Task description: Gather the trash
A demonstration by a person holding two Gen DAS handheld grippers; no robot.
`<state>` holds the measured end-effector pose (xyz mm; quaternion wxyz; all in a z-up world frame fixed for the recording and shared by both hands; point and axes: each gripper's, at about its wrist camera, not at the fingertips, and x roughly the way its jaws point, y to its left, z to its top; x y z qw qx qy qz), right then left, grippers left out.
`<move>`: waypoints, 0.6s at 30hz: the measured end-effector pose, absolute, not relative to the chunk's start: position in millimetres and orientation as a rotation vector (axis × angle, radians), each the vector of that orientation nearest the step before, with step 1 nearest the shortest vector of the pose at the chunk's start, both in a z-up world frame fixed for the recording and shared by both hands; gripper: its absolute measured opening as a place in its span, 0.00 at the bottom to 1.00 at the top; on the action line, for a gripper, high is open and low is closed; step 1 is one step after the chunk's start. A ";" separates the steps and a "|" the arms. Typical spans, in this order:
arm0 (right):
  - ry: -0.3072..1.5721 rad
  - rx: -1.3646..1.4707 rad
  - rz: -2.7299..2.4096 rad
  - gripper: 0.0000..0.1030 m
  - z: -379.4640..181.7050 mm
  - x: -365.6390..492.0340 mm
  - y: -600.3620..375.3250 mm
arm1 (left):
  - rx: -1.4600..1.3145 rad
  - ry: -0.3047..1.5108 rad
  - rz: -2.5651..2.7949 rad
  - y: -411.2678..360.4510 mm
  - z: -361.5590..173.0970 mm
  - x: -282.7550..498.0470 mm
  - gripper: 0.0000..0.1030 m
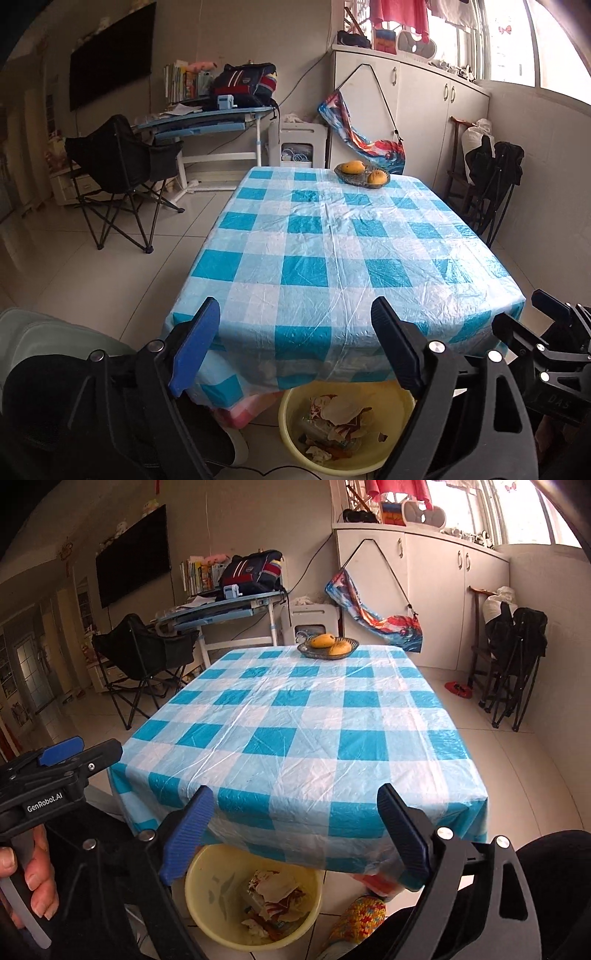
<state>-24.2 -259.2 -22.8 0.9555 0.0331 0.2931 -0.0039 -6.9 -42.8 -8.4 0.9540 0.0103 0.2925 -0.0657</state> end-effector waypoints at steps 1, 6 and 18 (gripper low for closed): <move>0.562 0.046 -0.031 0.89 -17.7 -28.8 -258.1 | 0.022 0.575 -0.133 -42.7 -4.0 -9.3 0.79; 0.473 0.006 -0.074 0.92 -6.4 -34.0 -254.9 | 0.035 0.508 -0.120 -42.9 11.1 -18.8 0.81; 0.447 -0.024 -0.133 0.92 -9.0 -25.5 -252.0 | 0.040 0.481 -0.106 -41.5 17.4 -22.0 0.85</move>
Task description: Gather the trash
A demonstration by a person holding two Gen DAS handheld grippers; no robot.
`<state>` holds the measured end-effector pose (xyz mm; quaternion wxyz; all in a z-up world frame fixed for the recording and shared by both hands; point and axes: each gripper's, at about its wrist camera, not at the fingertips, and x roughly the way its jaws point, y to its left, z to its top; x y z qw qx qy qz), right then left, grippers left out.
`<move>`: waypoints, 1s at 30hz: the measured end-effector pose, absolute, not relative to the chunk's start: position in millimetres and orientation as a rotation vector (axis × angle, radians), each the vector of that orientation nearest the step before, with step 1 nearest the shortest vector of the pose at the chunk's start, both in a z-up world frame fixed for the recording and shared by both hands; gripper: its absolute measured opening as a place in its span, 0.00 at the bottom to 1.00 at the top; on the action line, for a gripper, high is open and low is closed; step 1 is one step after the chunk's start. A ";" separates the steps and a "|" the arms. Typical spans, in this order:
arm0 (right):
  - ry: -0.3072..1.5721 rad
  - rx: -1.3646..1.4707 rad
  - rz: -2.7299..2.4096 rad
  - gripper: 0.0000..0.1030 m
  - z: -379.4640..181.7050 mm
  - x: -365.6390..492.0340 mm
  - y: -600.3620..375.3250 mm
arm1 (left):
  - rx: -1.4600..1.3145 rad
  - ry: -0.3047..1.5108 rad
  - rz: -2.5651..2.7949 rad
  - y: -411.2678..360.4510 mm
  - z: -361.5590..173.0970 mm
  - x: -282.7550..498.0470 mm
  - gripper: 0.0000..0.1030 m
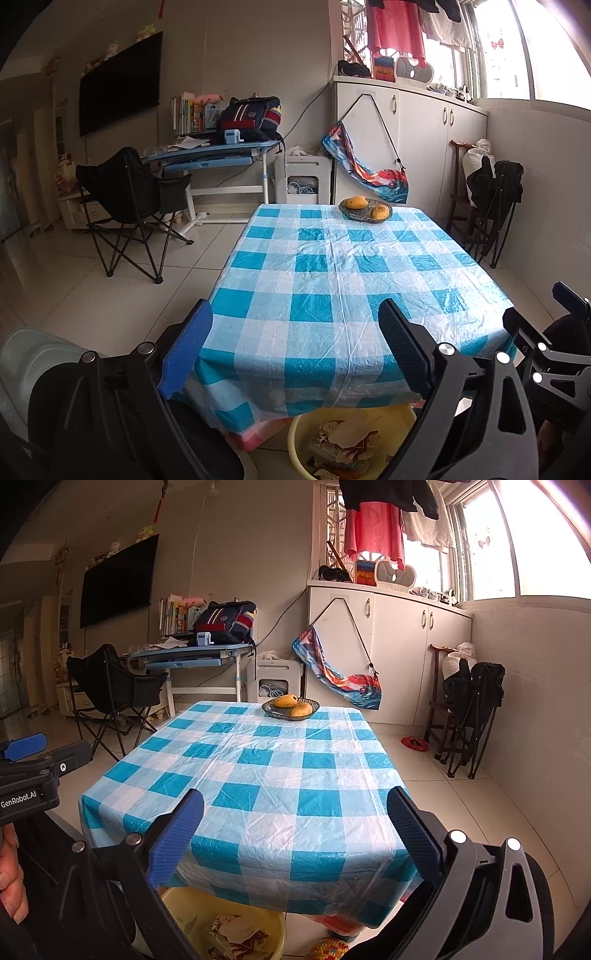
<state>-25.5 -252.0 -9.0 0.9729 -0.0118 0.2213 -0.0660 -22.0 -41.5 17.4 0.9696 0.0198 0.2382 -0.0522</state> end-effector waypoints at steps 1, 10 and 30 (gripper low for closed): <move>0.444 -0.027 -0.135 0.93 -9.7 -26.1 -251.8 | 0.039 0.480 -0.104 -41.3 17.2 -22.0 0.86; 0.452 -0.039 -0.139 0.93 -16.6 -27.3 -249.5 | 0.047 0.493 -0.109 -43.5 8.5 -21.8 0.89; 0.467 -0.069 -0.147 0.93 -20.1 -25.6 -242.9 | 0.042 0.507 -0.089 -40.9 3.9 -19.2 0.93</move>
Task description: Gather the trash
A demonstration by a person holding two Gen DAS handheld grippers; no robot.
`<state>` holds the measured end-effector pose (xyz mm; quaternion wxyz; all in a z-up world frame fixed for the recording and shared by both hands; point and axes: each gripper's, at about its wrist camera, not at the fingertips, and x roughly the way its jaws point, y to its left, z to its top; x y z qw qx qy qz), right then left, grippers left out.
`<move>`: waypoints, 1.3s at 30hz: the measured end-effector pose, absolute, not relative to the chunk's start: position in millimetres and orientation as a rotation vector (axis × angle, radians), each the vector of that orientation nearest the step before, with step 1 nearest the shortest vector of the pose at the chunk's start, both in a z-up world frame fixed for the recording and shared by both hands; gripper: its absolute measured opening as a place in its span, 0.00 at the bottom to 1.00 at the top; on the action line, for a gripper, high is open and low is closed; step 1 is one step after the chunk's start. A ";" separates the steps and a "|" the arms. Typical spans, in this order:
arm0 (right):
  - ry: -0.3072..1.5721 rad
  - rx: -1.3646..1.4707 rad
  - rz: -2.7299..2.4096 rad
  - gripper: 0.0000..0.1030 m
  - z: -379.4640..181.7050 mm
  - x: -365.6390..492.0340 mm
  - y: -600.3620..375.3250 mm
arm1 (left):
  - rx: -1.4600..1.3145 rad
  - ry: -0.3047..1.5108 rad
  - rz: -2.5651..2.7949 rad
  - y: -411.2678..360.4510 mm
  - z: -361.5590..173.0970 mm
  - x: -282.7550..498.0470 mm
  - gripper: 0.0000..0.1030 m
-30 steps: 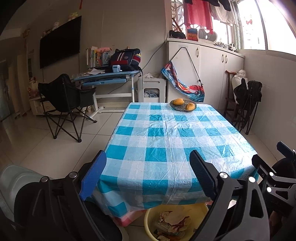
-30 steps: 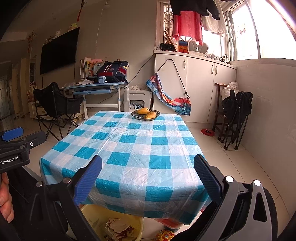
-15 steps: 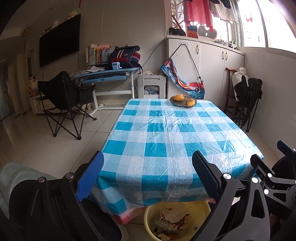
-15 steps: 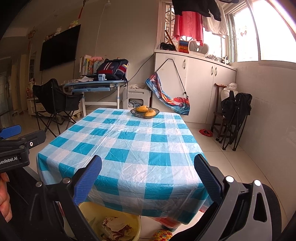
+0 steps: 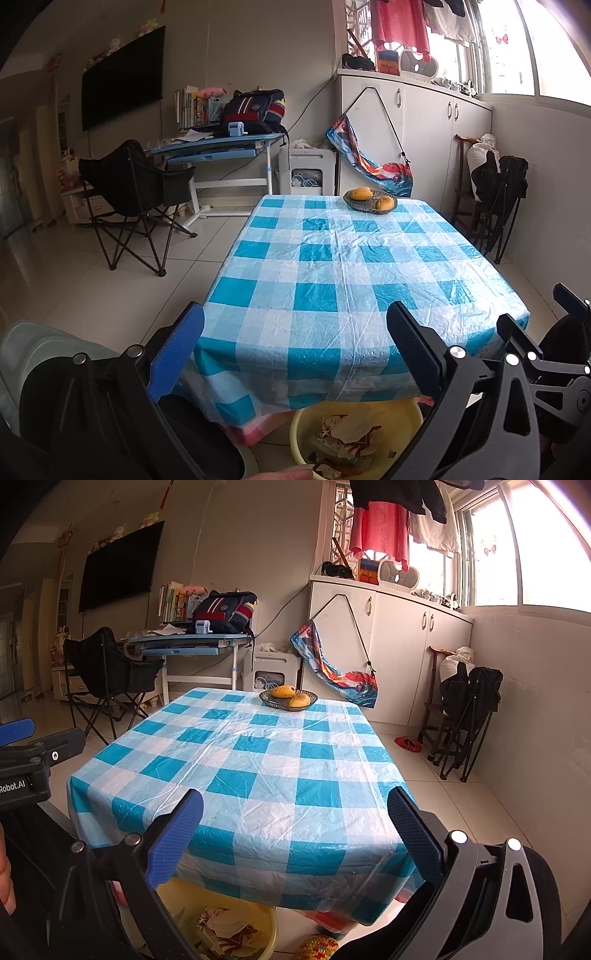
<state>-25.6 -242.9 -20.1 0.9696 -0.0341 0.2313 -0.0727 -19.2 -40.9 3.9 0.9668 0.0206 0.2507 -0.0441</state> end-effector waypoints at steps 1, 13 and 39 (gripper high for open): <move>0.468 -0.069 -0.147 0.93 -20.1 -25.5 -242.9 | 0.042 0.505 -0.089 -40.8 3.9 -19.2 0.93; 0.471 -0.071 -0.147 0.93 -20.4 -25.0 -242.8 | 0.045 0.502 -0.084 -40.7 4.6 -19.9 0.93; 0.496 -0.104 -0.136 0.93 -30.2 -24.2 -244.7 | 0.044 0.487 -0.063 -34.7 7.2 -17.3 0.93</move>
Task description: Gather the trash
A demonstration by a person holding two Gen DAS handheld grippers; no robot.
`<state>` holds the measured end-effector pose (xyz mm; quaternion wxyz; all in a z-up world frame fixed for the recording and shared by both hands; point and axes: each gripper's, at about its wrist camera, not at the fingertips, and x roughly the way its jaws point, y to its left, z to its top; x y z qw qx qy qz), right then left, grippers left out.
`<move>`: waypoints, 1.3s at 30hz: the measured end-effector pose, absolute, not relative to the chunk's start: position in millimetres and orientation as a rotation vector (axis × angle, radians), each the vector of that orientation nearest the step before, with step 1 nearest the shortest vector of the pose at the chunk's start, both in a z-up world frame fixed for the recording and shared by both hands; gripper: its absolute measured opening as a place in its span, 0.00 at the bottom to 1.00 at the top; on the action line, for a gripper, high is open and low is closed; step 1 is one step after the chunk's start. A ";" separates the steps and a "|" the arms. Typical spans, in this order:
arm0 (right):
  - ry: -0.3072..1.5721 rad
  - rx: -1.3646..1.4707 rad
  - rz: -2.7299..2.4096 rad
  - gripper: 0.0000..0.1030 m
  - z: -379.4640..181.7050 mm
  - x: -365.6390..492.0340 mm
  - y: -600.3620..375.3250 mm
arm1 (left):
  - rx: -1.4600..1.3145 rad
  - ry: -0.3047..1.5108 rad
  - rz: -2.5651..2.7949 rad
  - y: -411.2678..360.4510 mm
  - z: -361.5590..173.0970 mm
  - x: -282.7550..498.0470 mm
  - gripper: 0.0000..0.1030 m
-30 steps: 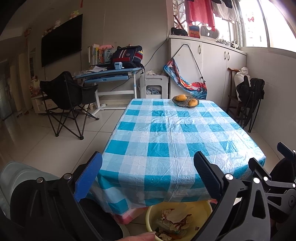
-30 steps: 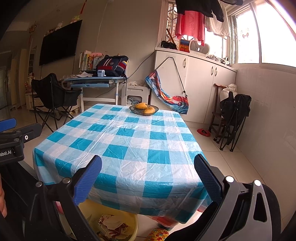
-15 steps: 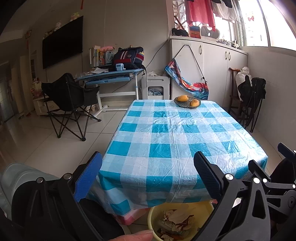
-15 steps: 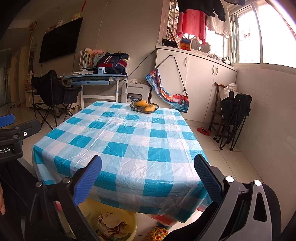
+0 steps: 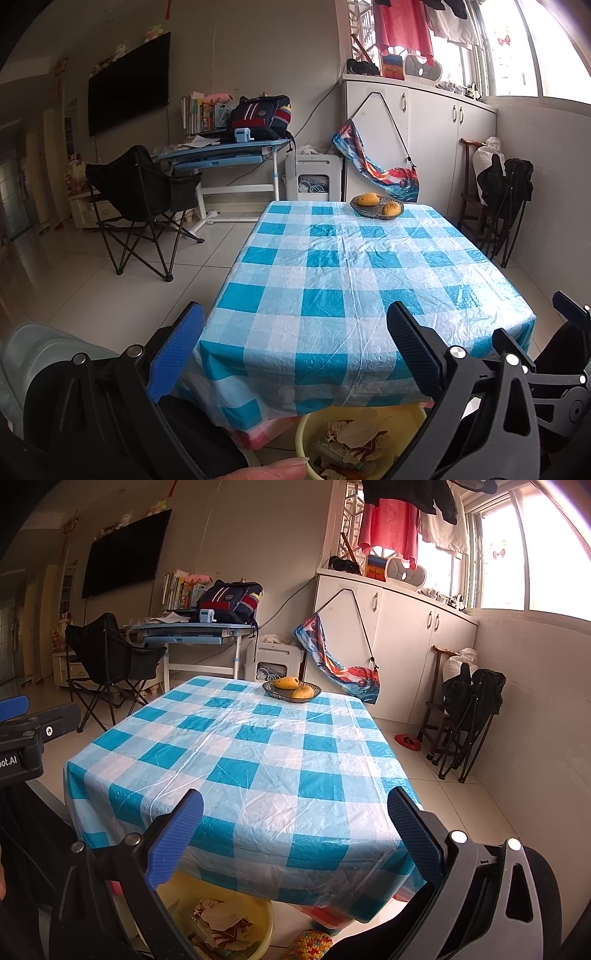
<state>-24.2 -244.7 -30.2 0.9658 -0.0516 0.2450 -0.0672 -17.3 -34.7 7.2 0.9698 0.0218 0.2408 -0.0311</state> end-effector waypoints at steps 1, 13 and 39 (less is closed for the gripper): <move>0.496 -0.104 -0.136 0.93 -30.2 -24.2 -244.5 | 0.045 0.486 -0.063 -35.0 7.3 -17.7 0.93; 0.498 -0.105 -0.137 0.93 -30.1 -24.2 -244.2 | 0.045 0.485 -0.060 -34.1 7.3 -17.3 0.93; 0.506 -0.115 -0.132 0.93 -32.4 -21.9 -240.5 | 0.046 0.485 -0.064 -32.9 7.7 -16.7 0.93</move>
